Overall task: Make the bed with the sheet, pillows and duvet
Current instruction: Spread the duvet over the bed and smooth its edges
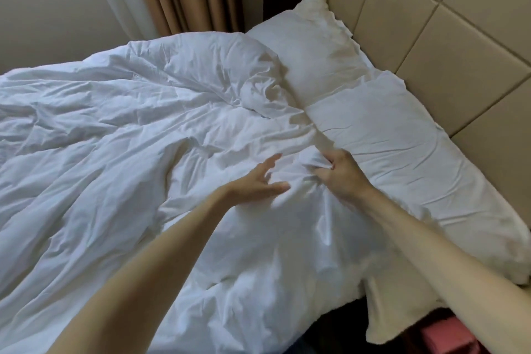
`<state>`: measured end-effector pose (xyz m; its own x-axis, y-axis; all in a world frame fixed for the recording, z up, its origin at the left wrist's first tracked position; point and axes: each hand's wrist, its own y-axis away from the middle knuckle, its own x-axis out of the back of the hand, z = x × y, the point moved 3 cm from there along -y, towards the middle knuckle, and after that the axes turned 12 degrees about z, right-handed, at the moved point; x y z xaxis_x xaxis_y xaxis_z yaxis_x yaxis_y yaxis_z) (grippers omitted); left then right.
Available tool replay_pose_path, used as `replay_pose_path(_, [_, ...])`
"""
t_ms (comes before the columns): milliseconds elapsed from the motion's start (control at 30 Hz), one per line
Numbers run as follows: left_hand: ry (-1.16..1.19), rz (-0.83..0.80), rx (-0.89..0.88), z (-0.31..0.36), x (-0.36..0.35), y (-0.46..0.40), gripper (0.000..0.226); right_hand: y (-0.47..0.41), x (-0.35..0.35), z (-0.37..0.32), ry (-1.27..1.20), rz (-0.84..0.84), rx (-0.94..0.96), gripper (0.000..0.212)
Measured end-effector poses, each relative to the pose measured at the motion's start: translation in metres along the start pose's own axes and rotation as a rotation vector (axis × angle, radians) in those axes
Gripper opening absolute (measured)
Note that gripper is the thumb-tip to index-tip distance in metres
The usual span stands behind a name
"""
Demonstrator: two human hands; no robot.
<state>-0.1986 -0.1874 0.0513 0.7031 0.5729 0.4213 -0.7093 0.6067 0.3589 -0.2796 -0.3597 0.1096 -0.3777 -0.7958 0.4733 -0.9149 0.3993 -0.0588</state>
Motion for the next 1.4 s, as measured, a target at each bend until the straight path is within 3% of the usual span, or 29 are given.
replay_pose_path(100, [-0.037, 0.050, -0.027, 0.010, -0.002, 0.027, 0.067, 0.022, 0.020, -0.040, -0.148, 0.013, 0.053, 0.017])
replay_pose_path(167, [-0.018, 0.176, -0.071, 0.013, -0.002, 0.036, 0.039, 0.030, 0.027, -0.057, -0.139, -0.018, 0.055, 0.030])
replay_pose_path(233, [0.032, 0.184, -0.143, 0.019, -0.011, 0.050, 0.010, 0.045, 0.032, -0.069, -0.041, -0.072, 0.035, 0.031])
replay_pose_path(267, [0.073, 0.163, -0.172, 0.024, -0.018, 0.057, 0.008, 0.051, 0.037, -0.073, 0.041, -0.122, 0.018, 0.028])
replay_pose_path(367, [0.213, 0.163, -0.214, 0.043, -0.035, 0.074, 0.020, 0.067, 0.061, -0.073, 0.327, -0.300, -0.063, 0.004])
replay_pose_path(433, [0.257, 0.135, -0.210, 0.060, -0.047, 0.078, 0.021, 0.079, 0.084, -0.066, 0.380, -0.411, -0.184, 0.026])
replay_pose_path(533, [0.270, 0.058, -0.212, 0.082, -0.072, 0.076, 0.024, 0.091, 0.111, -0.048, 0.276, -0.528, -0.413, 0.015])
replay_pose_path(733, [0.116, 0.138, -0.132, 0.086, -0.133, 0.047, 0.024, 0.094, 0.149, 0.011, 0.281, -0.533, -0.609, 0.022])
replay_pose_path(800, [-0.015, 0.124, -0.054, 0.076, -0.160, 0.037, 0.018, 0.097, 0.154, 0.040, 0.365, -0.547, -0.619, 0.011])
replay_pose_path(933, [-0.311, 0.020, 0.013, 0.045, -0.197, 0.027, 0.039, 0.092, 0.156, 0.109, 0.542, -0.400, -0.540, 0.007])
replay_pose_path(1167, [-0.113, 0.356, 0.203, 0.019, -0.169, 0.032, 0.021, 0.067, 0.137, 0.140, 0.334, -0.293, -0.453, 0.007])
replay_pose_path(1400, [0.125, 0.632, 0.256, 0.023, -0.104, 0.045, 0.025, 0.023, 0.099, 0.111, 0.233, -0.272, -0.375, 0.012])
